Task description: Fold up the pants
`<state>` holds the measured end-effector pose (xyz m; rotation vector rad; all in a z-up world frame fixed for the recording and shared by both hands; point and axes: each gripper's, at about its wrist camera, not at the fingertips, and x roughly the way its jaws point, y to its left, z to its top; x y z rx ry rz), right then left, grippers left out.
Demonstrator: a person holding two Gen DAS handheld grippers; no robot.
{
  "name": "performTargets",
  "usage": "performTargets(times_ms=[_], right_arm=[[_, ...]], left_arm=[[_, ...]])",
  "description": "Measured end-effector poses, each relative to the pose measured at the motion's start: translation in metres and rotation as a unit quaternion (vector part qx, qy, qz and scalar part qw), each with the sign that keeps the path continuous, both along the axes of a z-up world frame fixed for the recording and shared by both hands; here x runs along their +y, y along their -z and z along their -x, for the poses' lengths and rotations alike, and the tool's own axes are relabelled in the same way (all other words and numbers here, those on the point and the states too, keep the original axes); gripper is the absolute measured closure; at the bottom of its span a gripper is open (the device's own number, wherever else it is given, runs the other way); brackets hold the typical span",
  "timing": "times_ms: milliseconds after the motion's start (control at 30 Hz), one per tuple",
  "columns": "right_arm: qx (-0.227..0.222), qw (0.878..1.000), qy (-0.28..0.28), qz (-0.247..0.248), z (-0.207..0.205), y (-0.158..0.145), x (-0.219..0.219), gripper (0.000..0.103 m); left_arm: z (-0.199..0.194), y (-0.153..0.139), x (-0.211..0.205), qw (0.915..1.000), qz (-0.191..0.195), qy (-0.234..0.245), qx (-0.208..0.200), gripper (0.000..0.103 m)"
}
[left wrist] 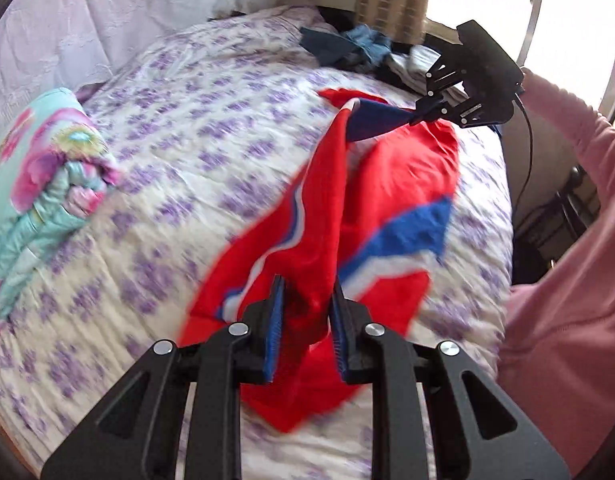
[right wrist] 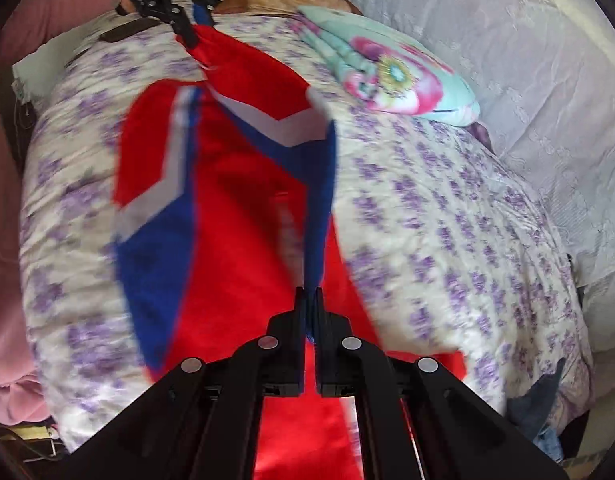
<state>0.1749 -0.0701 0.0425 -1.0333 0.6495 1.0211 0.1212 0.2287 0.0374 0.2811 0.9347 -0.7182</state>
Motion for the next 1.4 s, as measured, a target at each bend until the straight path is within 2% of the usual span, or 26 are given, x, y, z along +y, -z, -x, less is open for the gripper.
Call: performTargets(times_ms=[133, 267, 333, 433, 467, 567, 633, 700, 833, 933, 967, 1000, 1100, 1200, 1233, 1300, 1400], right_arm=[[0.006, 1.000, 0.005, 0.007, 0.056, 0.041, -0.010, 0.099], [0.005, 0.999, 0.037, 0.014, 0.068, 0.077, -0.019, 0.099], [0.006, 0.999, 0.045, 0.005, 0.067, 0.082, -0.023, 0.099], [-0.003, 0.998, 0.051, -0.020, 0.069, 0.068, -0.028, 0.099], [-0.005, 0.998, 0.053, -0.030, 0.071, 0.061, -0.030, 0.099], [-0.007, 0.997, 0.059, -0.059, 0.075, 0.044, -0.040, 0.099], [-0.001, 0.996, 0.071, -0.052, 0.076, 0.047, -0.044, 0.095], [-0.031, 0.994, 0.081, -0.067, 0.081, 0.047, -0.043, 0.069], [-0.067, 0.982, 0.050, -0.168, 0.108, 0.027, -0.008, 0.066], [-0.083, 0.974, 0.011, -0.211, 0.122, 0.028, 0.034, 0.066], [-0.084, 0.971, -0.002, -0.222, 0.127, 0.030, 0.053, 0.066], [-0.086, 0.970, -0.016, -0.227, 0.129, 0.034, 0.072, 0.066], [-0.081, 0.969, -0.054, -0.226, 0.138, 0.046, 0.121, 0.067], [-0.093, 0.976, -0.068, -0.185, 0.140, 0.064, 0.156, 0.069], [-0.098, 0.979, -0.063, -0.167, 0.136, 0.072, 0.165, 0.073], [-0.091, 0.984, -0.053, -0.143, 0.127, 0.082, 0.174, 0.099], [-0.091, 0.983, -0.038, -0.152, 0.129, 0.074, 0.174, 0.100]], left_arm=[[0.034, 0.035, -0.008, 0.9997, -0.012, -0.003, 0.023, 0.083], [0.047, 0.070, -0.012, 0.9981, -0.026, -0.027, 0.049, 0.083], [0.052, 0.077, -0.010, 0.9976, -0.026, -0.037, 0.052, 0.083], [0.059, 0.064, -0.005, 0.9979, -0.016, -0.056, 0.030, 0.083], [0.062, 0.054, -0.001, 0.9977, -0.006, -0.066, 0.015, 0.081], [0.060, 0.038, 0.014, 0.9947, 0.012, -0.101, -0.015, 0.054], [0.056, 0.034, 0.026, 0.9910, 0.027, -0.129, -0.021, 0.046], [0.048, 0.036, 0.042, 0.9846, 0.056, -0.165, -0.004, 0.042], [0.030, 0.059, 0.068, 0.9672, 0.129, -0.210, 0.062, 0.042], [0.021, 0.070, 0.073, 0.9574, 0.168, -0.217, 0.090, 0.043], [0.021, 0.072, 0.073, 0.9547, 0.179, -0.217, 0.097, 0.045], [0.020, 0.073, 0.073, 0.9530, 0.190, -0.214, 0.100, 0.058], [0.023, 0.070, 0.071, 0.9544, 0.197, -0.206, 0.090, 0.071], [0.026, 0.065, 0.073, 0.9527, 0.212, -0.200, 0.086, 0.077], [0.027, 0.064, 0.074, 0.9524, 0.215, -0.199, 0.085, 0.078], [0.028, 0.064, 0.075, 0.9522, 0.221, -0.194, 0.084, 0.081], [0.029, 0.065, 0.076, 0.9519, 0.222, -0.195, 0.081, 0.082]])
